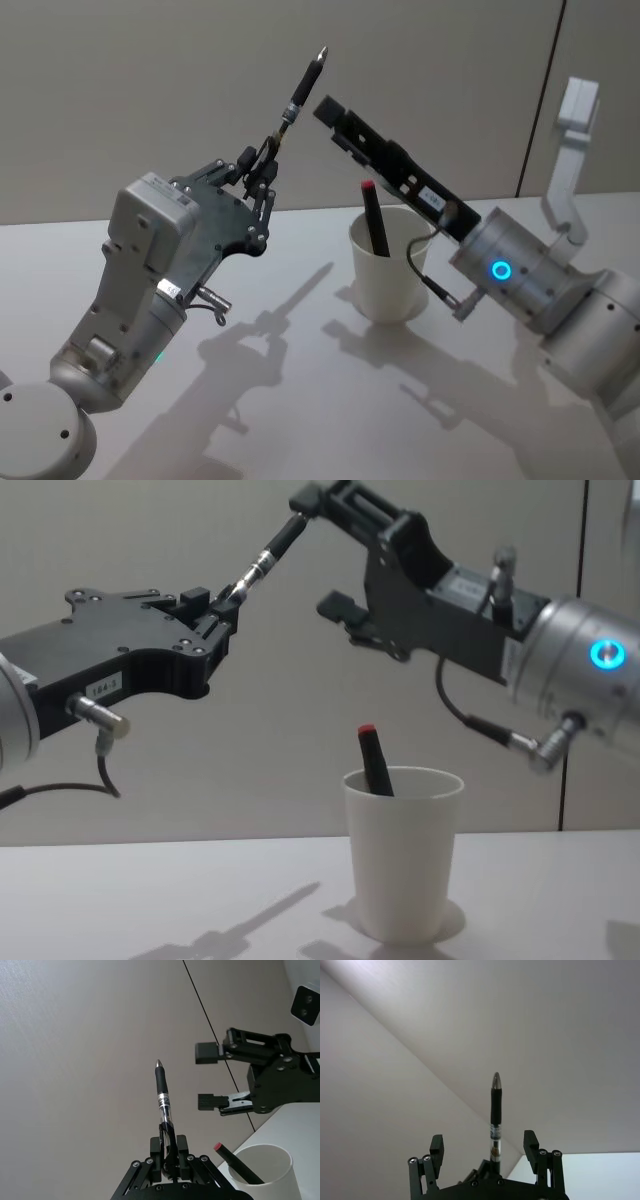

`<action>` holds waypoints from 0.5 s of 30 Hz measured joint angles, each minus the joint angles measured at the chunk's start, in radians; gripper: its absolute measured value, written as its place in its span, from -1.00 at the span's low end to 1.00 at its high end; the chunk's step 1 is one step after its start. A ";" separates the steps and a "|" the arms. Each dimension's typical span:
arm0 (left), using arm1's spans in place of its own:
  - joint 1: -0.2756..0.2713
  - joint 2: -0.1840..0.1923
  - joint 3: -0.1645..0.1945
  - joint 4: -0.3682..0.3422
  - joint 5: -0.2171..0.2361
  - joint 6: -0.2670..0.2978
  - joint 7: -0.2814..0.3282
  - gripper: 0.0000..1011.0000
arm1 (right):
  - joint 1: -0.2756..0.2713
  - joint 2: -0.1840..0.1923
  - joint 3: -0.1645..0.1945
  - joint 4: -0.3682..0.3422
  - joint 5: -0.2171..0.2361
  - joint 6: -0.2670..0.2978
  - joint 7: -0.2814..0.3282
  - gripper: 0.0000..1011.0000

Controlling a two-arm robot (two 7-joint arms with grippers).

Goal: Place the pen into the pen holder.

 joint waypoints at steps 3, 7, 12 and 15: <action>0.000 0.000 0.000 0.000 0.000 0.000 0.000 -0.62 | 0.018 -0.010 -0.001 0.015 0.016 0.004 0.006 0.98; 0.000 0.000 0.000 0.000 0.000 0.000 0.000 -0.63 | 0.046 -0.026 -0.006 0.038 0.041 0.007 0.017 0.98; 0.000 0.000 0.000 0.000 0.000 0.000 0.000 -0.62 | 0.067 -0.038 -0.012 0.054 0.051 0.005 0.020 0.98; 0.000 0.000 0.000 0.000 0.000 0.000 0.000 -0.62 | 0.077 -0.043 -0.016 0.062 0.052 0.002 0.020 0.98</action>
